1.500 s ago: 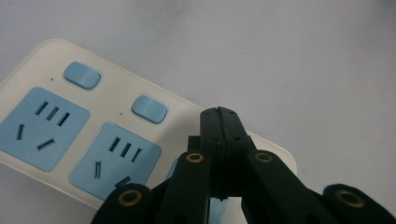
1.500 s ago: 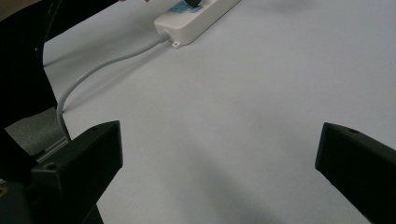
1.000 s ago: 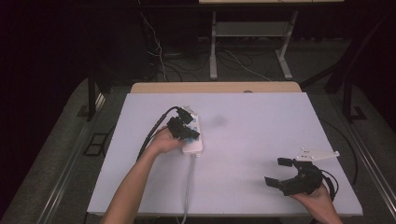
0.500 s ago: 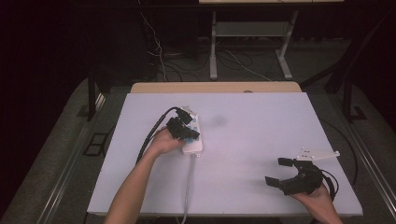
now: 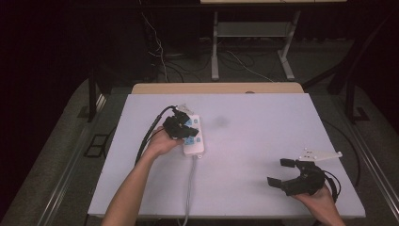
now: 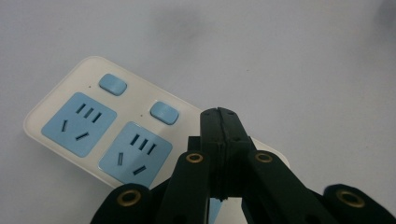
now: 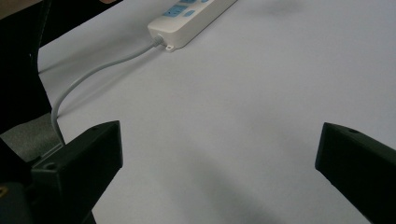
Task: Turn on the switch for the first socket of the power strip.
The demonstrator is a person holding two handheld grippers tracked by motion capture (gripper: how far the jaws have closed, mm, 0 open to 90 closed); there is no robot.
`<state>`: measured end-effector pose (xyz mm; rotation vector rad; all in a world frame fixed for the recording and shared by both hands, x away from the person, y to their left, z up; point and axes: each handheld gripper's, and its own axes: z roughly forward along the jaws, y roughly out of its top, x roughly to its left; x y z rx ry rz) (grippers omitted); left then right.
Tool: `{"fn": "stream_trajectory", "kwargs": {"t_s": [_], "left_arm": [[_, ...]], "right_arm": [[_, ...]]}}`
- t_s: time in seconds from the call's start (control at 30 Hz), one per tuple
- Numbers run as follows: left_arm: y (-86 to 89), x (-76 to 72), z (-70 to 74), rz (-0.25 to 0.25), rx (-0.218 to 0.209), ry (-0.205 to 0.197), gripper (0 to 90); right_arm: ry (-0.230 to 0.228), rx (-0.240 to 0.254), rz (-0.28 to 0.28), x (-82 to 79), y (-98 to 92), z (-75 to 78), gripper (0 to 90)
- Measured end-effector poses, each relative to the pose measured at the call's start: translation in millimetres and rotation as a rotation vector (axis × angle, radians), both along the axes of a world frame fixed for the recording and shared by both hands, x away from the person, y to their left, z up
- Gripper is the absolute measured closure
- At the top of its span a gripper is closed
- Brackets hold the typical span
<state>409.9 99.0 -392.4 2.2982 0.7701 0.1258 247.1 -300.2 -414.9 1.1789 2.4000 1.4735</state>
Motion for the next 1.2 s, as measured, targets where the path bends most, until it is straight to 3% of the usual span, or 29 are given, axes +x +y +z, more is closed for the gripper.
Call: {"fn": "stream_trajectory", "kwargs": {"t_s": [0.23,0.8,0.97,1.0,1.2], "left_arm": [[6.0,-3.3,7.5,0.011,0.004,-0.015,89.1],[25.5,-19.4,36.0,0.064,-0.033,-0.044,88.8],[31.8,-27.0,42.8,0.073,-0.066,-0.055,80.4],[35.6,-31.4,45.1,0.089,-0.085,-0.049,76.7],[42.3,-44.1,46.9,0.117,-0.110,-0.046,50.5]], "right_arm": [[0.002,-0.007,0.005,0.1,1.6,-0.3,0.3],[0.005,-0.006,0.016,-0.4,4.5,-1.3,0.3],[0.004,-0.005,0.016,-0.8,4.4,-1.0,0.3],[0.002,-0.003,0.016,-0.7,4.0,-1.0,0.3],[0.005,-0.004,0.015,-1.0,4.7,-1.0,0.3]]}}
